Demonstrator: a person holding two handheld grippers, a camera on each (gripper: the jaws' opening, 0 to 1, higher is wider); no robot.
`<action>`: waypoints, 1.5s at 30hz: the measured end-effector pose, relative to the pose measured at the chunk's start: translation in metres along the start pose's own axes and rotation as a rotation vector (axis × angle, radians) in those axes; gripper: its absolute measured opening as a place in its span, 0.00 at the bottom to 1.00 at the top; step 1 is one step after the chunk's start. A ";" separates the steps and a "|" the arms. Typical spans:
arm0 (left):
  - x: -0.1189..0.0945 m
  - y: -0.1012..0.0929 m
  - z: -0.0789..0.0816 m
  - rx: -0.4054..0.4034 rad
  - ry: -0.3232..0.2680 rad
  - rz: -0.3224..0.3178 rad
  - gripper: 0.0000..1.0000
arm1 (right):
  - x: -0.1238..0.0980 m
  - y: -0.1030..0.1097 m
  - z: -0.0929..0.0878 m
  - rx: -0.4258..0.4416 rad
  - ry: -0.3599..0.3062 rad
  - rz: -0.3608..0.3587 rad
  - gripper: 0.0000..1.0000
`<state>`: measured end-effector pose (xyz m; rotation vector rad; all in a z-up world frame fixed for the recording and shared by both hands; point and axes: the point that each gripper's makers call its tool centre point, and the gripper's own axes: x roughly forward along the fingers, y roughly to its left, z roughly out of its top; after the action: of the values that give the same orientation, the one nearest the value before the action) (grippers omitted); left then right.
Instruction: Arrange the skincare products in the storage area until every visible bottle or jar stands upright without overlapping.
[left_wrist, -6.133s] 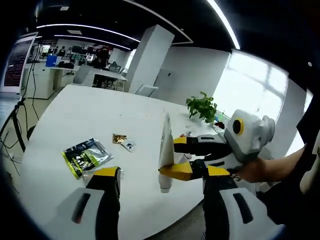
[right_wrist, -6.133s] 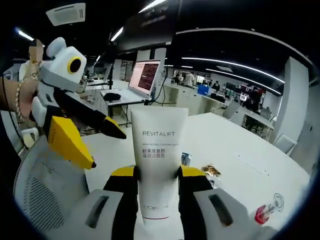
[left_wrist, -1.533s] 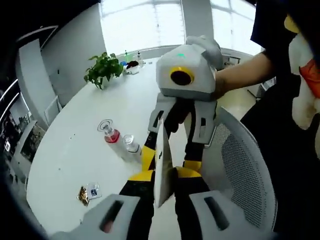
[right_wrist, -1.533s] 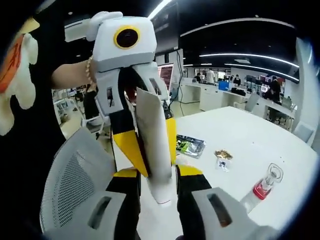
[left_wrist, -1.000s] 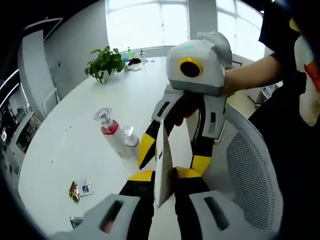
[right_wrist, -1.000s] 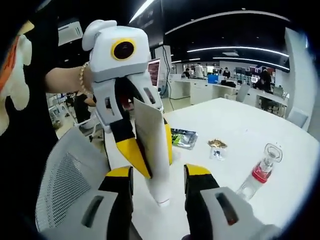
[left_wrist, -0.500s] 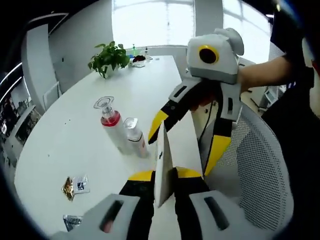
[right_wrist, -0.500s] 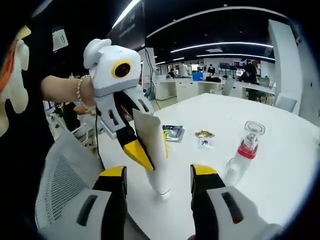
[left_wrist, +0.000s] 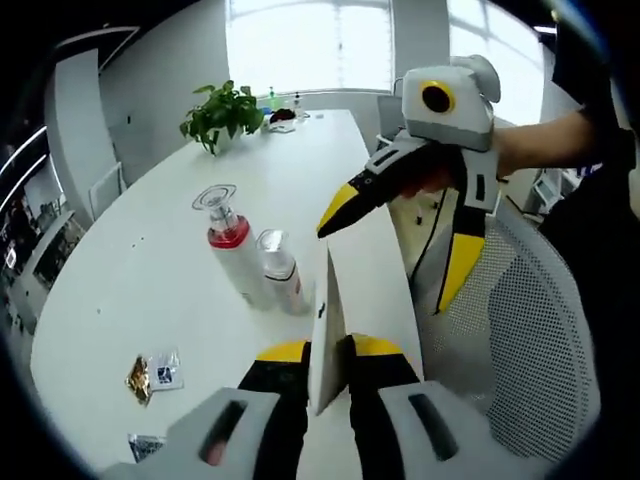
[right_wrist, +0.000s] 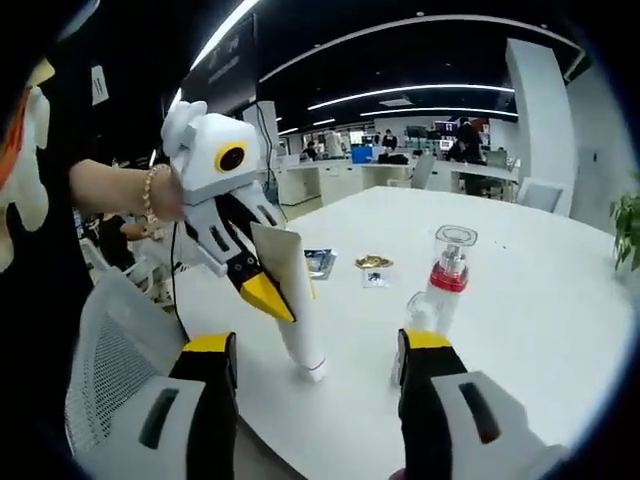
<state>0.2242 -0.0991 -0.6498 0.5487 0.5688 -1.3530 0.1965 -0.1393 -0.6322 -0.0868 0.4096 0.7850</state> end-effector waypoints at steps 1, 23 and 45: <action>0.001 0.001 0.001 -0.001 -0.001 0.001 0.11 | 0.000 0.000 -0.002 0.000 0.003 -0.003 0.68; 0.016 0.042 0.010 0.026 -0.044 0.001 0.11 | -0.001 -0.011 -0.020 0.016 0.044 -0.080 0.83; 0.039 0.082 0.032 0.031 -0.097 0.009 0.12 | -0.001 -0.013 -0.016 0.069 0.016 -0.089 0.91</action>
<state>0.3122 -0.1380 -0.6491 0.5070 0.4667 -1.3742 0.1994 -0.1525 -0.6478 -0.0462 0.4451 0.6825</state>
